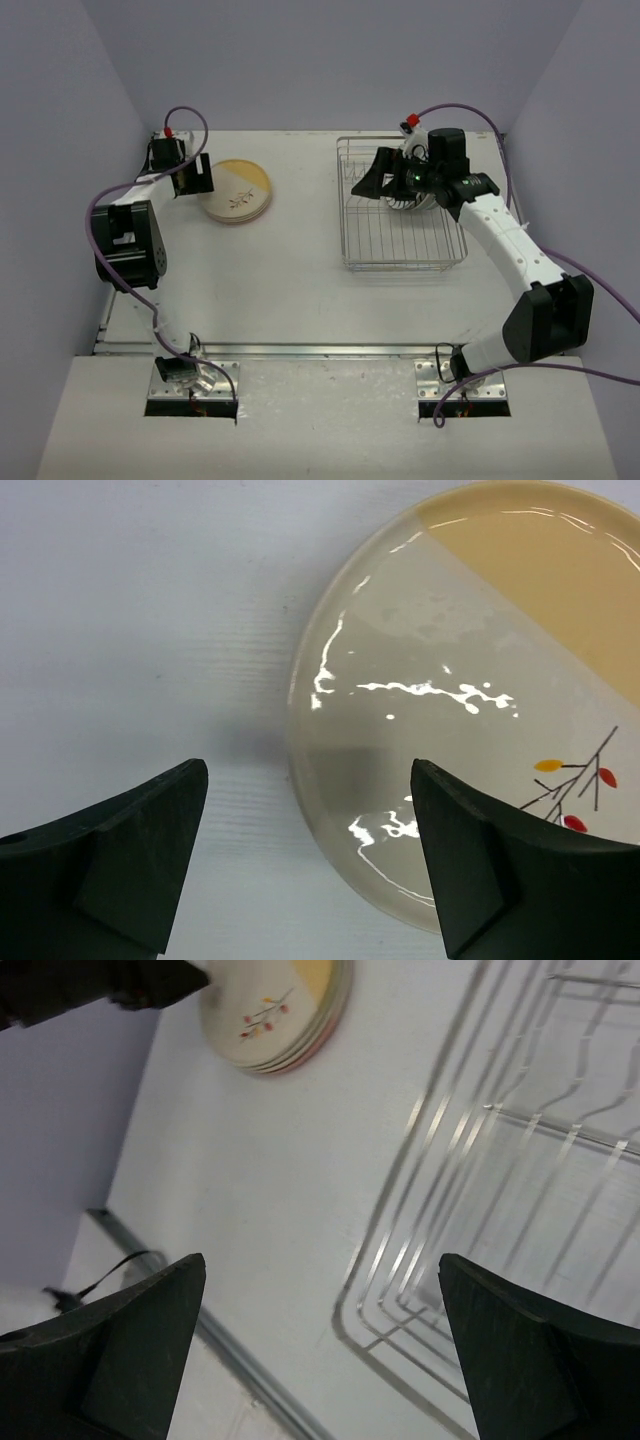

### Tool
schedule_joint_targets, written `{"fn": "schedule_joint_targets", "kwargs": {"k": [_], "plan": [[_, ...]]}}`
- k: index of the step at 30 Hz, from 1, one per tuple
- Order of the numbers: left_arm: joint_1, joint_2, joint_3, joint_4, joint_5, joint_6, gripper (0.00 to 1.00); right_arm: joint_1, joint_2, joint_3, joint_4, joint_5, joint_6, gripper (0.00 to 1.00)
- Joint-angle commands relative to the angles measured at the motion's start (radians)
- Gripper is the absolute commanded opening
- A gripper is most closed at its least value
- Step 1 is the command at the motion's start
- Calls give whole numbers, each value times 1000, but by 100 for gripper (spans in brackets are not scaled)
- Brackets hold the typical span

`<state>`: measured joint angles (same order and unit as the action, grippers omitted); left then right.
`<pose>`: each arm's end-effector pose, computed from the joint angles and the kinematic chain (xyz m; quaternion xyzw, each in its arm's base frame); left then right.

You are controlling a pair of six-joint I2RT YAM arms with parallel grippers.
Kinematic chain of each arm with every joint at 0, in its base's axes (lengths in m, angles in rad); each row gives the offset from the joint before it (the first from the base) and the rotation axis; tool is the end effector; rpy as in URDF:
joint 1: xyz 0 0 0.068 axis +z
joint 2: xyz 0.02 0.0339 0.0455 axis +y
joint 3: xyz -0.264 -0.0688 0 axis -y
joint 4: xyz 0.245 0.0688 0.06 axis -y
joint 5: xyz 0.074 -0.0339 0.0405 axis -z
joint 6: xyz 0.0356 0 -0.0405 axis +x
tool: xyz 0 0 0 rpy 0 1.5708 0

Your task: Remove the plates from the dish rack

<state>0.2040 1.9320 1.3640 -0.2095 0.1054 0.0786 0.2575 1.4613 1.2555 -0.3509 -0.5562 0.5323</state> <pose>0.4219 0.0835 0.2025 -0.0374 0.9205 0.0062 0.3888 0.3160 0.1027 0.3295 -0.0169 0.8509 0.4012 0.3387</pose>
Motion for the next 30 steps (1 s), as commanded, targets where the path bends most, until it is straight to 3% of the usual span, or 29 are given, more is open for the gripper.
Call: {"fn": "schedule_joint_targets", "kwargs": {"k": [1, 3, 7, 10, 17, 30], "plan": [[5, -168, -17, 44, -83, 19, 81, -1, -55, 73, -59, 407, -113, 97], [-1, -254, -44, 64, -56, 21, 83, 0, -56, 87, -71, 578, -165, 95], [-27, -387, -96, 64, -7, 35, 84, -1, -40, 112, -72, 777, -228, 92], [-76, -484, -149, 50, 5, 41, 91, -1, -21, 133, -68, 910, -254, 84], [-142, -630, -252, 15, 54, -4, 91, -3, 43, 139, -22, 942, -277, 69], [-193, -737, -257, -45, 57, -29, 92, -21, 217, 231, -19, 945, -269, 64]]}}
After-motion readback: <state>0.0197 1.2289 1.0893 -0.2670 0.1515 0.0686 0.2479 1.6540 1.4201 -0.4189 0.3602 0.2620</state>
